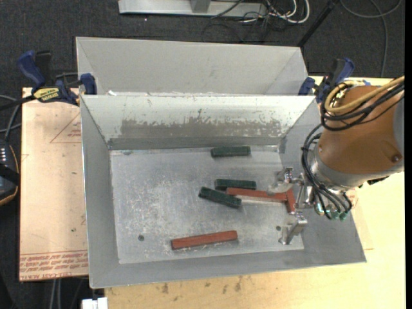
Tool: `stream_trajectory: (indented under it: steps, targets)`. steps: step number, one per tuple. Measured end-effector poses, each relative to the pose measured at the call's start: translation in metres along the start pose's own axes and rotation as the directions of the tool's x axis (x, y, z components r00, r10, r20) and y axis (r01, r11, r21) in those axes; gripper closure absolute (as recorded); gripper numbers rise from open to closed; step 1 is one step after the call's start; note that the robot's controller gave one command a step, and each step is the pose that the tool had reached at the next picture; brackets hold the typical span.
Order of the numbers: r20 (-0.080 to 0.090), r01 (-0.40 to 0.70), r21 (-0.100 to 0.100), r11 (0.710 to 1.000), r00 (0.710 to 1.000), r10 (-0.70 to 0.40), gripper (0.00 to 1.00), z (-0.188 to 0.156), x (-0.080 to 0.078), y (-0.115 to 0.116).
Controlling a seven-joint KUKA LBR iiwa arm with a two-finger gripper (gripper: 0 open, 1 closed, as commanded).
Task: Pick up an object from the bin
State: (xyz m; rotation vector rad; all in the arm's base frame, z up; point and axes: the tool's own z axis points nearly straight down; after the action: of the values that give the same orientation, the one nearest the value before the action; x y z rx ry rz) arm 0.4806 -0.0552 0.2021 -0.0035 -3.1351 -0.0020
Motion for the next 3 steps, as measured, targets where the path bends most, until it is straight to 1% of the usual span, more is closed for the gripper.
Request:
stream_trajectory:
  steps: [1, 2, 3]
  targets:
    - [0.007, 0.002, 0.001, 1.0, 1.0, -0.002, 0.0, -0.003, -0.002, 0.0]
    - [0.017, 0.036, 0.003, 0.999, 0.999, -0.037, 0.0, 0.034, -0.055, 0.043]
    - [0.007, 0.175, 0.001, 0.985, 0.984, -0.175, 1.0, 0.12, -0.043, 0.029]
